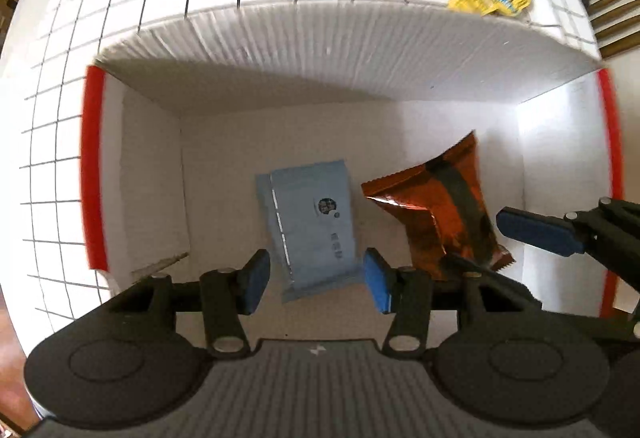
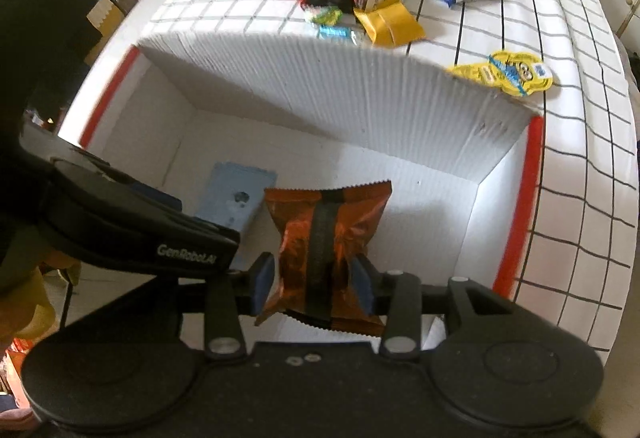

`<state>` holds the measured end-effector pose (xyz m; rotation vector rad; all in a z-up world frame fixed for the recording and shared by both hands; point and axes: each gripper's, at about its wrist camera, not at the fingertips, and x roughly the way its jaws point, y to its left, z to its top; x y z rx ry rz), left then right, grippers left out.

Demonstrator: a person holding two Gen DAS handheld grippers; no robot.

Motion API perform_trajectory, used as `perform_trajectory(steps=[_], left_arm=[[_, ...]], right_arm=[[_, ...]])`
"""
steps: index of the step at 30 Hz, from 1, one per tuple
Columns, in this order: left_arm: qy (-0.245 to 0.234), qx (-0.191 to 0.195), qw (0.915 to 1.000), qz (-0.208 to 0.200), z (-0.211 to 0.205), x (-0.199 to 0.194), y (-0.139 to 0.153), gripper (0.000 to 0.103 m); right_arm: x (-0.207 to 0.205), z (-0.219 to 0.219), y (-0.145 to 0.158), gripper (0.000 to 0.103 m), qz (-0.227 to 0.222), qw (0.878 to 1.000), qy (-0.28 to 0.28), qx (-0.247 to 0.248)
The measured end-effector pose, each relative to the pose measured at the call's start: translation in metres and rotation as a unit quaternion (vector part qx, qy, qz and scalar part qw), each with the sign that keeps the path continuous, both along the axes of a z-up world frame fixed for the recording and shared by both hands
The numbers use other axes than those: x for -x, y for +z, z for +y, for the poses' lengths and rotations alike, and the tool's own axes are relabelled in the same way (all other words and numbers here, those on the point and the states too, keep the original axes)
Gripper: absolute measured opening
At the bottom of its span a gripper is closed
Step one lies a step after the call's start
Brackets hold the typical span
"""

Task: Organize snacks
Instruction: 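Carry both packets into the white box and open both tools, then reach the left tool to the red chip bag while the right tool reaches the yellow Minion wrapper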

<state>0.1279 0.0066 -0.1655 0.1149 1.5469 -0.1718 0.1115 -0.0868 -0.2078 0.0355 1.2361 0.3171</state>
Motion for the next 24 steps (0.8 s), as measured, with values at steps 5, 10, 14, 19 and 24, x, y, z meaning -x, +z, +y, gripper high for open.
perform_trajectory(steps=[5,10,14,19,24], left_arm=[[0.006,0.017,0.9993,-0.032,0.007,0.001,0.026,0.054],[0.01,0.026,0.9966,-0.078,0.012,0.007,0.054,0.054],[0.014,0.025,0.9927,-0.117,0.01,0.003,0.068,0.055],[0.014,0.027,0.9866,-0.16,0.014,-0.001,0.091,0.062],[0.026,0.033,0.9796,-0.197,0.019,-0.012,0.109,0.075]], right_arm=[[0.009,-0.007,0.024,0.045,-0.026,0.999,0.004,-0.022],[0.013,-0.014,0.049,0.05,-0.057,0.998,0.0,-0.038],[0.012,-0.023,0.068,0.054,-0.09,0.995,-0.01,-0.044],[0.008,-0.04,0.091,0.063,-0.127,0.99,-0.027,-0.053],[0.002,-0.06,0.111,0.079,-0.166,0.983,-0.055,-0.055]])
